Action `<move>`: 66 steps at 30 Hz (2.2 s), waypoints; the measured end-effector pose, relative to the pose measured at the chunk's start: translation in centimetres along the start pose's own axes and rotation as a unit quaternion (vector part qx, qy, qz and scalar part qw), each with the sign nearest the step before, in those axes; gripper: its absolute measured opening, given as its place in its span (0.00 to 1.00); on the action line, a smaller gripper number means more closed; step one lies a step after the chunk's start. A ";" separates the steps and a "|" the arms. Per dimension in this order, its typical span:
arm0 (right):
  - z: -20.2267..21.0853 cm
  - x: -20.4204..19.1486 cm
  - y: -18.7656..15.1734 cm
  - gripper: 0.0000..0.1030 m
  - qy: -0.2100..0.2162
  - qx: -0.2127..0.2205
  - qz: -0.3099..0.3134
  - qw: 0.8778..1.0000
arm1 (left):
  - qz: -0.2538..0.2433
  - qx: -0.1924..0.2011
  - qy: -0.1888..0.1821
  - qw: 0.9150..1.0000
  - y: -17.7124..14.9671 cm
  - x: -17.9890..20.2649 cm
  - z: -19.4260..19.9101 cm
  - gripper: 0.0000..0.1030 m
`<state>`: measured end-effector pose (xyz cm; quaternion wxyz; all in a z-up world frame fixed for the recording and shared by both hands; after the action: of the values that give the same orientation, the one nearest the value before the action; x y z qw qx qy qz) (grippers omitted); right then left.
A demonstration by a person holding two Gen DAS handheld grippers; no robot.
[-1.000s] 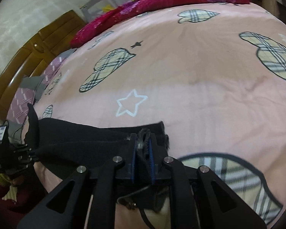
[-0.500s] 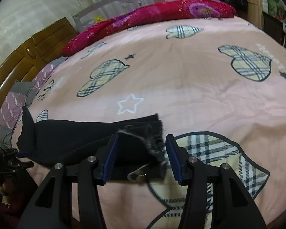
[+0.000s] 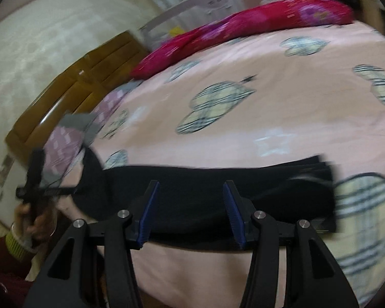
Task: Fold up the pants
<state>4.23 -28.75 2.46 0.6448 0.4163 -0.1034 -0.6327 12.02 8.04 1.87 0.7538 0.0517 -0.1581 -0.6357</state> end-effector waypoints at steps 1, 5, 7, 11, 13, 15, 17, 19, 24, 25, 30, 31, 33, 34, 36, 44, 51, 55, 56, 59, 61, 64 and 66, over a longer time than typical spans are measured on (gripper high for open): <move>-1.0 -1.0 0.1 0.51 0.010 -0.007 0.008 1.000 | 0.005 -0.008 0.002 1.000 0.8 -0.5 -0.1 0.61; -4.8 -5.0 -0.1 0.51 0.059 -0.032 0.031 0.997 | 0.029 -0.042 0.023 0.998 4.4 -2.0 -0.8 0.62; -6.8 -7.3 -0.1 0.51 0.083 -0.048 0.046 0.994 | 0.045 -0.058 0.045 0.996 6.4 -2.9 -1.3 0.63; -10.2 -11.8 -0.2 0.51 0.122 -0.083 0.092 0.985 | 0.088 -0.095 0.051 0.990 9.7 -4.4 -2.8 0.63; -12.3 -14.2 -0.7 0.51 0.129 -0.105 0.127 0.978 | 0.096 -0.103 0.064 0.988 10.8 -4.8 -3.6 0.63; -13.8 -15.7 -1.0 0.51 0.140 -0.121 0.146 0.972 | 0.095 -0.111 0.082 0.986 11.3 -5.0 -4.5 0.63; -15.5 -17.0 -1.5 0.51 0.147 -0.141 0.161 0.966 | 0.090 -0.117 0.097 0.984 11.2 -5.0 -5.3 0.61; -16.8 -17.9 -1.9 0.51 0.144 -0.153 0.180 0.961 | 0.080 -0.119 0.103 0.984 11.1 -5.0 -5.9 0.45; -19.0 -18.7 -2.7 0.28 0.114 -0.175 0.218 0.953 | 0.077 -0.088 0.078 0.990 9.6 -6.2 -5.2 0.09; -19.1 -18.8 -2.7 0.13 0.109 -0.176 0.224 0.952 | 0.079 -0.078 0.072 0.991 9.3 -6.5 -4.6 0.08; -17.6 -19.4 -1.5 0.07 0.097 -0.147 0.252 0.952 | 0.117 -0.006 -0.004 0.993 6.9 -9.0 0.3 0.05; -17.2 -19.6 -1.0 0.07 0.095 -0.141 0.257 0.951 | 0.127 0.009 -0.020 0.992 6.2 -9.5 1.4 0.05; -16.3 -20.1 -0.2 0.07 0.094 -0.131 0.266 0.950 | 0.139 0.030 -0.038 0.989 4.9 -9.7 3.1 0.05; -15.9 -20.4 0.0 0.07 0.095 -0.127 0.271 0.949 | 0.144 0.036 -0.044 0.988 4.4 -9.9 3.3 0.05; -15.1 -20.7 0.2 0.07 0.096 -0.125 0.285 0.945 | 0.155 0.048 -0.058 0.985 2.7 -10.8 3.9 0.05; -15.3 -21.8 -1.9 0.07 0.087 -0.158 0.328 0.927 | 0.190 0.061 -0.083 0.976 -2.6 -12.8 3.6 0.05; -16.7 -21.9 -3.2 0.07 0.076 -0.187 0.331 0.922 | 0.207 0.047 -0.091 0.973 -4.3 -14.5 1.0 0.05; -17.2 -22.1 -3.7 0.07 0.070 -0.198 0.328 0.921 | 0.203 0.050 -0.089 0.974 -4.9 -14.8 0.2 0.05; -17.4 -22.1 -3.8 0.07 0.069 -0.202 0.325 0.921 | 0.200 0.050 -0.088 0.975 -5.0 -14.8 0.0 0.06; -17.4 -22.0 -4.1 0.12 0.068 -0.210 0.314 0.923 | 0.193 0.048 -0.083 0.977 -5.3 -15.0 -0.3 0.07; -17.2 -22.1 -4.3 0.16 0.067 -0.213 0.313 0.923 | 0.193 0.047 -0.082 0.977 -5.4 -15.2 -0.2 0.12; -16.9 -22.2 -4.3 0.22 0.066 -0.213 0.313 0.923 | 0.200 0.044 -0.080 0.976 -5.5 -15.7 0.1 0.17; -16.5 -22.3 -4.2 0.29 0.073 -0.212 0.307 0.925 | 0.207 0.045 -0.078 0.974 -5.7 -16.2 0.6 0.24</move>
<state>8.06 -1.35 -2.03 0.8863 0.2627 -0.0416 -0.3790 4.18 22.84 -1.97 0.8515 0.0026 -0.2521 -0.4598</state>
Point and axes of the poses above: each gripper's, at about its wrist camera, not at the fingertips, and z roughly against the way its jaws point, x to its right, y to its top, the point moved 3 cm from there along -z, roughly the way its jaws point, and after that the axes turned 8 degrees about z, right-handed, at the moved point
